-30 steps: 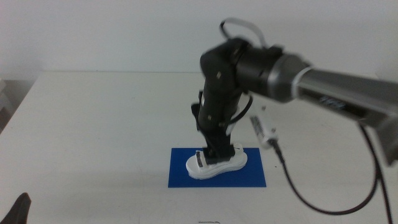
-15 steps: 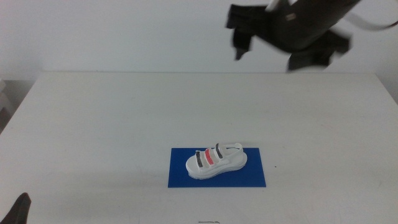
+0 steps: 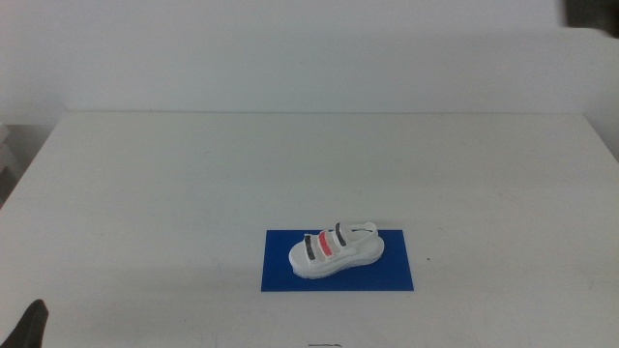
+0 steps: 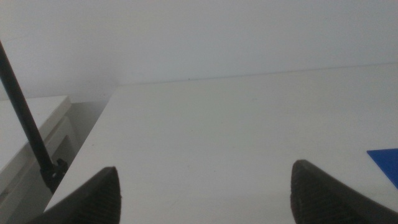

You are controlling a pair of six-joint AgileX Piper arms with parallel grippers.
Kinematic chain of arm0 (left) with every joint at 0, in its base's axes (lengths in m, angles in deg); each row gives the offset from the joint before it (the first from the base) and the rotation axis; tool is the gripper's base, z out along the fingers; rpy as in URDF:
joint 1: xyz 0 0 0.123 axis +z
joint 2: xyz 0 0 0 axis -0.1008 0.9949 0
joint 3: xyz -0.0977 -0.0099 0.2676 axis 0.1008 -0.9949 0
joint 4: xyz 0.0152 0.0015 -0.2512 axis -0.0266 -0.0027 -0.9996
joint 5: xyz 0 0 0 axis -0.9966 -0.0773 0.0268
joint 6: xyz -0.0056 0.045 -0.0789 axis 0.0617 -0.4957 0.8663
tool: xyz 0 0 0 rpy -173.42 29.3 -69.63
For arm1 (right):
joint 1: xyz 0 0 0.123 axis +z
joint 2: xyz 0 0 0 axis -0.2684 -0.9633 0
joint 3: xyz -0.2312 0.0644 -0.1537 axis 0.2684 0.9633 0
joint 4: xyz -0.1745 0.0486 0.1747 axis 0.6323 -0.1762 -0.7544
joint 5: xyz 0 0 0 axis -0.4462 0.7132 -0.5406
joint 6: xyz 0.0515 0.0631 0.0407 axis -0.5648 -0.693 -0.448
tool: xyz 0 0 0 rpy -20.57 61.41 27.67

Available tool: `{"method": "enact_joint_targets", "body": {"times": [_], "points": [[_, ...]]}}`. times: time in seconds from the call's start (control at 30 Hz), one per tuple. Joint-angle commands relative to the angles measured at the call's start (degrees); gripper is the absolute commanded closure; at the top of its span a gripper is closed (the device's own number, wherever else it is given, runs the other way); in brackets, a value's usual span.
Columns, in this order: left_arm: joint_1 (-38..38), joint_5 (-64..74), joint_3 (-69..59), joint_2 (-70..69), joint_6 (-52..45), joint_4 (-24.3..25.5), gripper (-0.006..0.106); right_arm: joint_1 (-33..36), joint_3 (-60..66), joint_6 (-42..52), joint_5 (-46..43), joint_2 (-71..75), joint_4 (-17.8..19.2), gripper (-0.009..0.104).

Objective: Use one arm to grab the shoe from the table and place it on the mat.

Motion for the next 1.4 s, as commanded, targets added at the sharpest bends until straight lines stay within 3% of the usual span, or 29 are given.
{"method": "enact_joint_targets", "body": {"times": [0.0,0.1,0.2,0.33,0.4,0.53,0.97,1.37], "points": [[-0.03,-4.74,0.19,-0.88,0.84,-0.49,0.007,-5.00,7.17,2.45,-11.85,8.13,0.22,0.025],[-0.03,-4.74,0.19,-0.88,0.84,-0.49,0.007,-11.68,17.45,6.67,-22.09,15.35,-7.32,0.025],[-0.03,-4.74,0.19,-0.88,0.84,-0.49,0.007,-18.01,27.75,15.47,-31.11,20.80,-18.69,0.025],[-0.03,-4.74,0.19,-0.88,0.84,-0.49,0.007,-23.94,39.69,28.64,-40.20,27.05,-26.16,0.025],[-0.03,-4.74,0.19,-0.88,0.84,-0.49,0.007,-24.69,44.56,29.81,-42.74,30.51,-26.65,0.025],[-0.03,-4.74,0.19,-0.88,0.84,-0.49,0.007,-24.69,53.85,29.81,-47.27,38.02,-23.76,0.025],[-0.03,-4.74,0.19,-0.88,0.84,-0.49,0.007,-24.69,74.40,29.76,-44.18,69.54,-22.48,0.025],[-0.03,-4.74,0.19,-0.51,0.84,-0.49,0.007,-24.69,82.10,29.76,-44.92,69.41,-23.74,0.025]]}}
